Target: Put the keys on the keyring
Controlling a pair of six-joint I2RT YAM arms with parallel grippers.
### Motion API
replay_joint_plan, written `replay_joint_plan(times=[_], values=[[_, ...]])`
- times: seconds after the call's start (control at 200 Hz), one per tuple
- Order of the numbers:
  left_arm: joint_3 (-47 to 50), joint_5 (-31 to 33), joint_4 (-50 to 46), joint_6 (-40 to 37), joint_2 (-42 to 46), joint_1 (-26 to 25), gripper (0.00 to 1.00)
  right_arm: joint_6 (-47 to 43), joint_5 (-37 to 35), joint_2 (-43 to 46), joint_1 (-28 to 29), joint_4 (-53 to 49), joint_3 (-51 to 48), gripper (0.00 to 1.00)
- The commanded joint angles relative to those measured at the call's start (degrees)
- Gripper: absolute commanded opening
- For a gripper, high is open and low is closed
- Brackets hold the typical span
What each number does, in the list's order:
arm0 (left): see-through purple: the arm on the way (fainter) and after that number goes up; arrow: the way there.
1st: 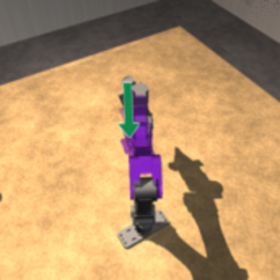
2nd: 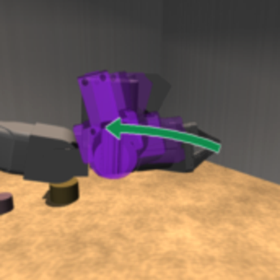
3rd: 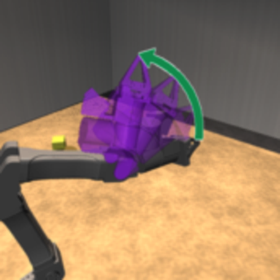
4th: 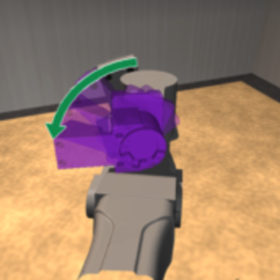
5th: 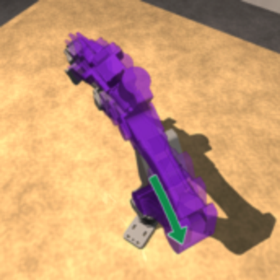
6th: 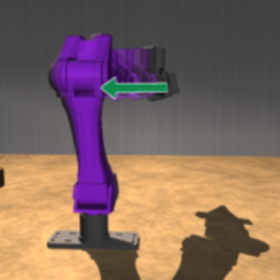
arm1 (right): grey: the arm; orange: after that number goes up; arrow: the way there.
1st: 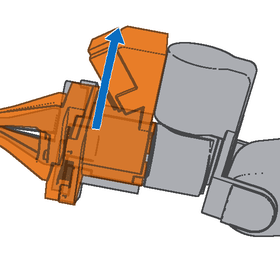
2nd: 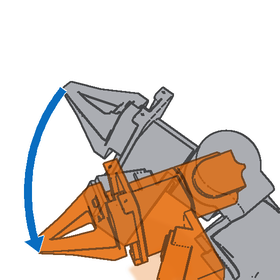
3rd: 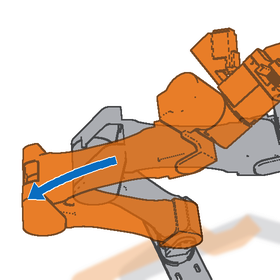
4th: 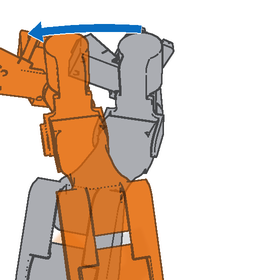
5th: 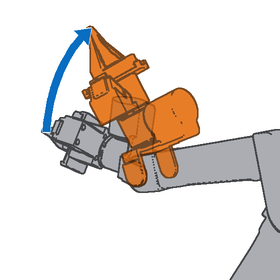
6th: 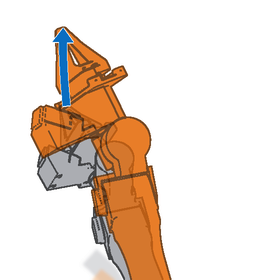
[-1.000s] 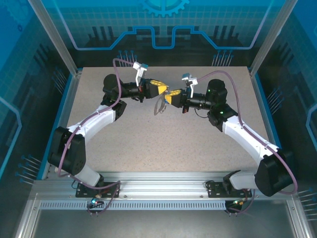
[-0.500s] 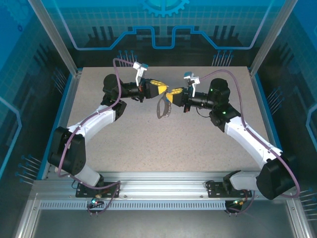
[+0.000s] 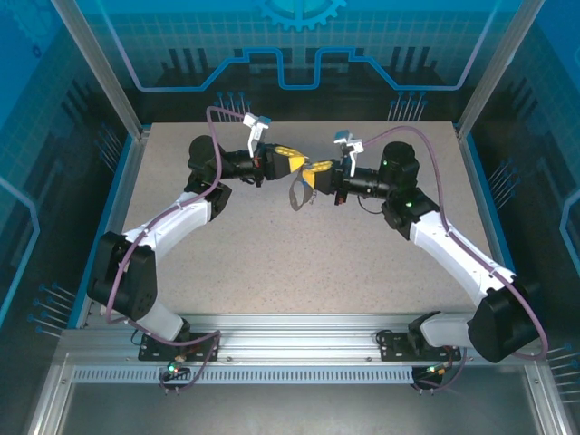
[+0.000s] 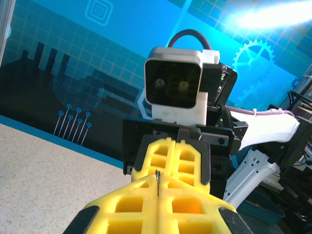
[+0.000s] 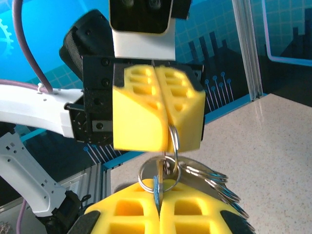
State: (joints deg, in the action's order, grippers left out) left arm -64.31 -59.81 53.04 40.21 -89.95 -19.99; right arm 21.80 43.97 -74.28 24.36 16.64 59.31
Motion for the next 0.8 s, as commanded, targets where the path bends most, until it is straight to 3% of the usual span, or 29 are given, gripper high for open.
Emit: replay_joint_plan(times=[0.0,0.795], values=[[-0.55,0.10,2.22,-0.30,1.36,-0.41,0.00,-0.01,-0.80,0.89,0.64,0.52,-1.95,0.00],[-0.50,-0.30,1.78,-0.57,1.62,-0.40,0.00,-4.24,-2.62,3.49,-2.69,-7.83,0.75,0.00]])
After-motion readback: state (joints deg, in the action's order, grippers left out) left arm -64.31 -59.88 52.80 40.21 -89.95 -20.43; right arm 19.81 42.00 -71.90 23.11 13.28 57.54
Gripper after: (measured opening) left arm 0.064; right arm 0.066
